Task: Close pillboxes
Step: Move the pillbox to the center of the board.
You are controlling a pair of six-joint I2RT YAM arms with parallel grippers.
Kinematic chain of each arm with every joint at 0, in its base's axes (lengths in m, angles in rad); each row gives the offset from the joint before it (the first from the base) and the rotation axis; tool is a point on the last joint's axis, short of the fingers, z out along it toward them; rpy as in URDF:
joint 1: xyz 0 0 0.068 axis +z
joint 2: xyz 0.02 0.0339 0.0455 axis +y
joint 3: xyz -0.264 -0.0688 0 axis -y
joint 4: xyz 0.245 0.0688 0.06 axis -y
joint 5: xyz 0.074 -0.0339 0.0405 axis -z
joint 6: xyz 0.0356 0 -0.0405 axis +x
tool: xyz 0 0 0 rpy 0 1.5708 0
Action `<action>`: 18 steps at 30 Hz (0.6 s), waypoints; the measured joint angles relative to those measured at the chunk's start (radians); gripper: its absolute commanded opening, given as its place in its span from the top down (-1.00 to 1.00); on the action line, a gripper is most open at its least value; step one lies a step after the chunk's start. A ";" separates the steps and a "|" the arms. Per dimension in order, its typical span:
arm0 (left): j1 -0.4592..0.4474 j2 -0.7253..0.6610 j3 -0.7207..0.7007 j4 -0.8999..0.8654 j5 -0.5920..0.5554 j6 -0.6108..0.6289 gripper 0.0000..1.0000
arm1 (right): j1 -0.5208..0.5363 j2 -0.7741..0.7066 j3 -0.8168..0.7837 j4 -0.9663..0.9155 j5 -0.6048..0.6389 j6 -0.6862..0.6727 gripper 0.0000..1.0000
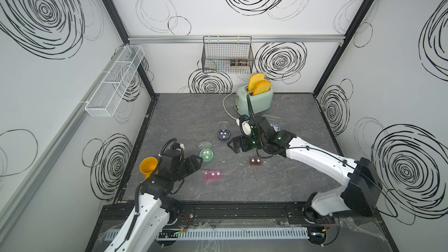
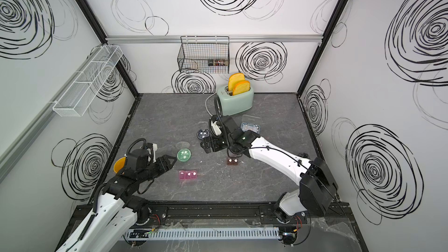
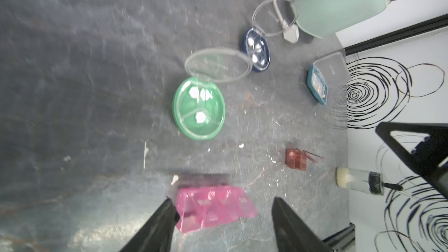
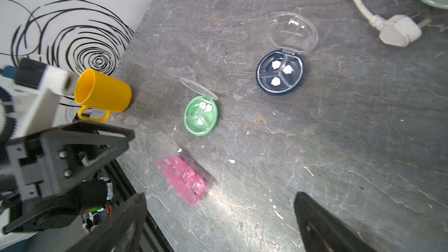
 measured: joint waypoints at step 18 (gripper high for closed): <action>-0.184 0.013 -0.134 0.011 -0.150 -0.257 0.30 | -0.246 -0.024 0.027 -0.078 -0.154 -0.093 -0.96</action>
